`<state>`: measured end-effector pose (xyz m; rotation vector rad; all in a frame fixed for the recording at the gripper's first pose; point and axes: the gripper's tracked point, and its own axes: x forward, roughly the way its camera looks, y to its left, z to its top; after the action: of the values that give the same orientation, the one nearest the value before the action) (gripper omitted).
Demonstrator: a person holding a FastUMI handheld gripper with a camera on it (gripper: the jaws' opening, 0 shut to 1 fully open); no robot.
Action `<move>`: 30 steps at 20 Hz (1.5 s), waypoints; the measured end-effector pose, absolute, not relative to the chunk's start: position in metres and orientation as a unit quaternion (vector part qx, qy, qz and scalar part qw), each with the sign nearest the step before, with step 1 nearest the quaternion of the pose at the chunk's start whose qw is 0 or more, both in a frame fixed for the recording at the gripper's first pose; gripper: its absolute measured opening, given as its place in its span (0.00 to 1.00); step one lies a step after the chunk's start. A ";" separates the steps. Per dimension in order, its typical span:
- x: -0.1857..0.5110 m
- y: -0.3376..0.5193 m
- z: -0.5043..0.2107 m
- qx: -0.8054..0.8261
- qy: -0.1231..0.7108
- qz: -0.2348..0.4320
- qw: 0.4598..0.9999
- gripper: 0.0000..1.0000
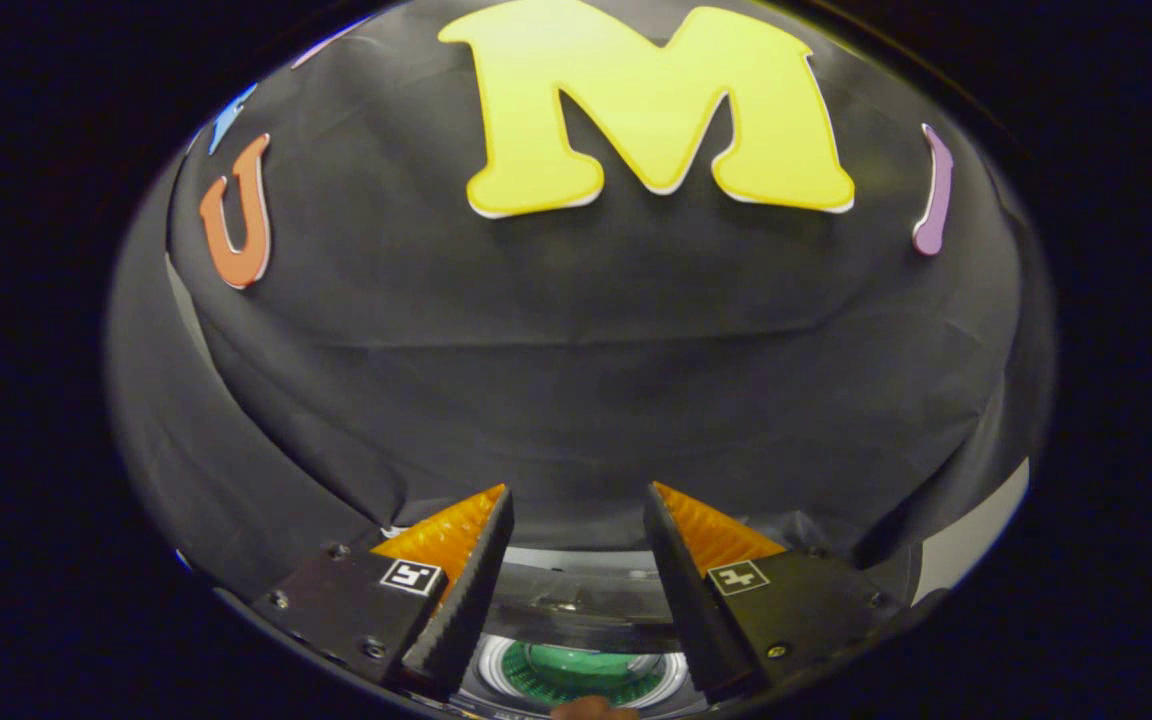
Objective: Put the clothes into the washing machine and then close the washing machine lid.
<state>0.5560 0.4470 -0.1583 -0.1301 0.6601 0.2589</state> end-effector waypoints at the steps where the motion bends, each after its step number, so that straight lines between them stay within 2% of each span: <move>1: 0.559 0.442 -0.165 -0.070 0.323 0.120 0.936 0.83; 10: 0.555 0.422 -0.197 -0.076 0.341 0.094 0.932 0.83; 14: 0.552 0.427 -0.203 -0.064 0.349 0.116 0.928 0.83; 18: 0.541 0.432 -0.203 -0.062 0.339 0.141 0.928 0.83; 30: 0.494 0.426 -0.201 -0.066 0.282 0.142 0.947 0.83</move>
<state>0.4939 0.4256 -0.2013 -0.1344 0.5735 0.2898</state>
